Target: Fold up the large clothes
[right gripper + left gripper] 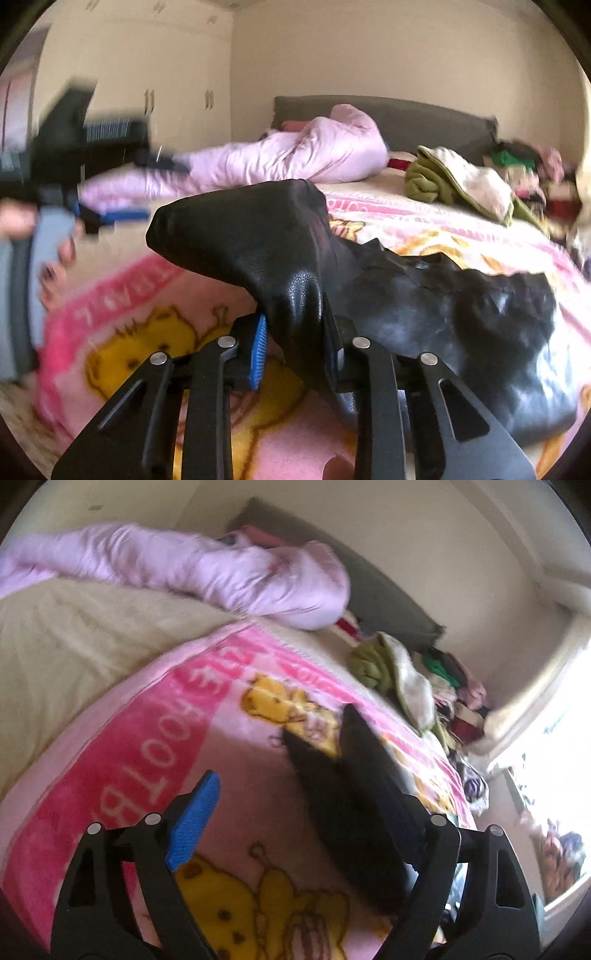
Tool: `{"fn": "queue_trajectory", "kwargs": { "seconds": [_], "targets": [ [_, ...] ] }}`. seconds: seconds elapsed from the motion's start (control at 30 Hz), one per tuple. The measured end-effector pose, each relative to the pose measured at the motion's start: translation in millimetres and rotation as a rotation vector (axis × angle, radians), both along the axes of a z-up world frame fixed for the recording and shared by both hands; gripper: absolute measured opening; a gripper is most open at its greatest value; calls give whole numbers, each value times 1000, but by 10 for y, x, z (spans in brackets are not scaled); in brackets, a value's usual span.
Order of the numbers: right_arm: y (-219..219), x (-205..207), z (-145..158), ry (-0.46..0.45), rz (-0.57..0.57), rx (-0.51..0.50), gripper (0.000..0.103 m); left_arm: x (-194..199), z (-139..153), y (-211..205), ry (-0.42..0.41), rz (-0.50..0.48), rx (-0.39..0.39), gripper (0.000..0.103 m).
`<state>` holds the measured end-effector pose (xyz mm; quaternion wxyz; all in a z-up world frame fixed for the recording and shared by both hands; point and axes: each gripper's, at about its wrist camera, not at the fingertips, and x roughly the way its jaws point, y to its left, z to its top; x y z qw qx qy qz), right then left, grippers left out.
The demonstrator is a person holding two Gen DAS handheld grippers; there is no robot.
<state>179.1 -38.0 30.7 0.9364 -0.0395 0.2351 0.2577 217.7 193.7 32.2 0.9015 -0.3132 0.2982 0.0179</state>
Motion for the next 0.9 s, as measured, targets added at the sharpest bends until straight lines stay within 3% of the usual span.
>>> {"fn": "queue_trajectory", "kwargs": {
  "seconds": [0.07, 0.2, 0.3, 0.5, 0.73, 0.9],
  "targets": [
    [-129, -2, 82, 17, -17, 66, 22, 88, -103, -3, 46, 5, -39, 77],
    [-369, 27, 213, 34, -45, 159, 21, 373, -381, -296, 130, -80, -153, 77],
    [-541, -7, 270, 41, -68, 205, 20, 459, -397, -500, 77, -112, -267, 77],
    [-1005, -155, 369, -15, -118, 281, 20, 492, -75, -1086, -26, -199, -270, 77],
    [-1728, -359, 308, -53, -245, 375, 19, 503, 45, -1783, -64, -344, -251, 77],
    [-2223, -405, 30, 50, -346, 500, 19, 485, -37, -2191, -30, -405, -158, 81]
  ]
}}
